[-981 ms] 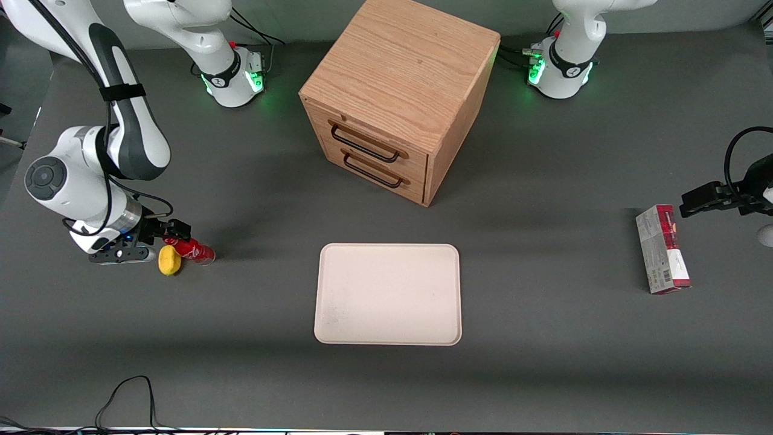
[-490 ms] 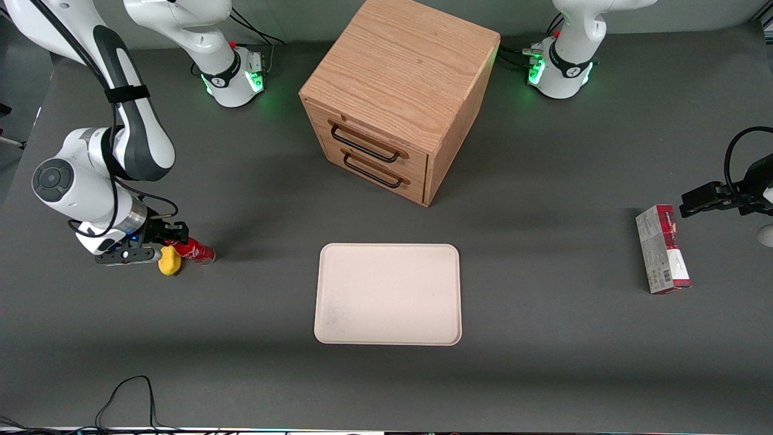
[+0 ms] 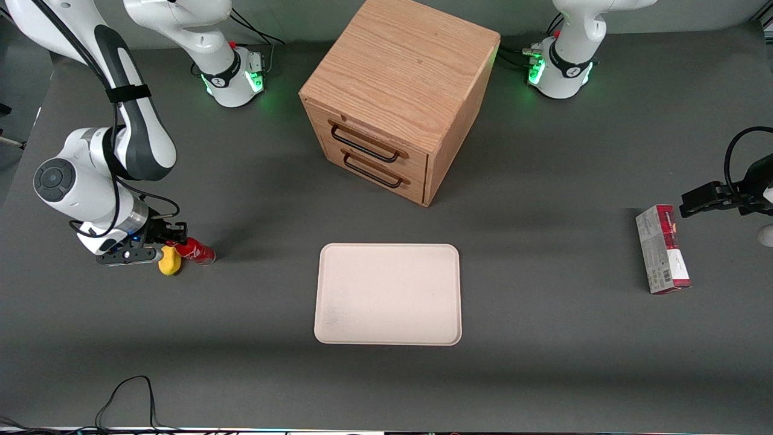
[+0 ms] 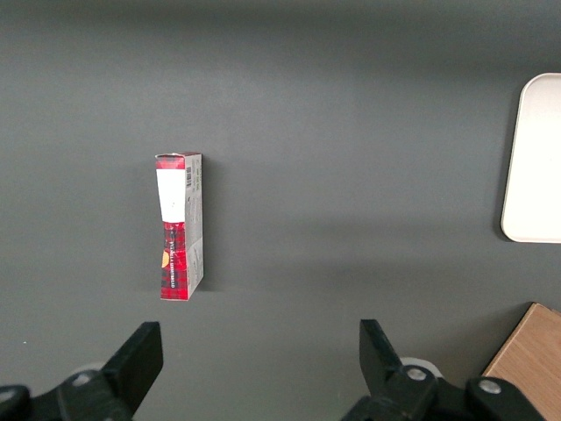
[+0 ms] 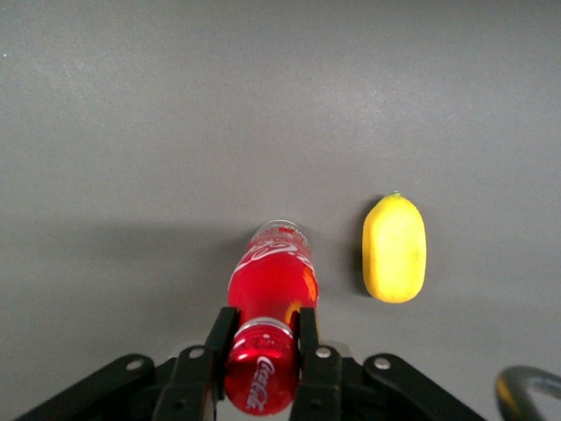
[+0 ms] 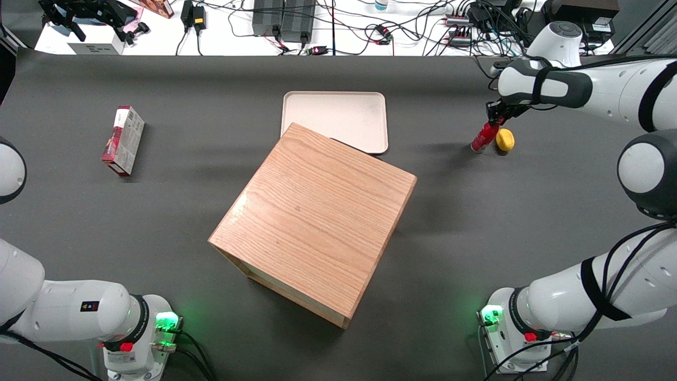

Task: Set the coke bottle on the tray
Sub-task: 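Close the right gripper around the bottle's body, then lift the bottle and carry it over the white tray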

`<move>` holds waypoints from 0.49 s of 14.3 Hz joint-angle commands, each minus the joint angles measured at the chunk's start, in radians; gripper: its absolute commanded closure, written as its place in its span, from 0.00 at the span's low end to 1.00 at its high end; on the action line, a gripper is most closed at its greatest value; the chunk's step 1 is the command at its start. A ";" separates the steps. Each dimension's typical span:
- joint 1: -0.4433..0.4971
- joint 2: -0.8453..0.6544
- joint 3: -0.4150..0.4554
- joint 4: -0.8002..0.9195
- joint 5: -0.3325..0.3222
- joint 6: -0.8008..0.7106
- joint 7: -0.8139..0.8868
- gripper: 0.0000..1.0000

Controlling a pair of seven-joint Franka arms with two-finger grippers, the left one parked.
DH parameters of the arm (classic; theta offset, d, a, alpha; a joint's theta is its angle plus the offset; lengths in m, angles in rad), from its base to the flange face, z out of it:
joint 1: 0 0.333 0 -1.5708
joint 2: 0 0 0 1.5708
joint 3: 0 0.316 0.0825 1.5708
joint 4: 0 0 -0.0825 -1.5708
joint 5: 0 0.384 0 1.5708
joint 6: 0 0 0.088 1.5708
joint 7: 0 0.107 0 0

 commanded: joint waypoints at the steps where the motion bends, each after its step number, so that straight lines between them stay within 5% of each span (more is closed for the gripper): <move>1: 0.005 -0.056 -0.005 0.080 -0.003 -0.124 -0.014 0.99; 7: 0.004 -0.075 -0.011 0.520 -0.002 -0.664 -0.017 0.99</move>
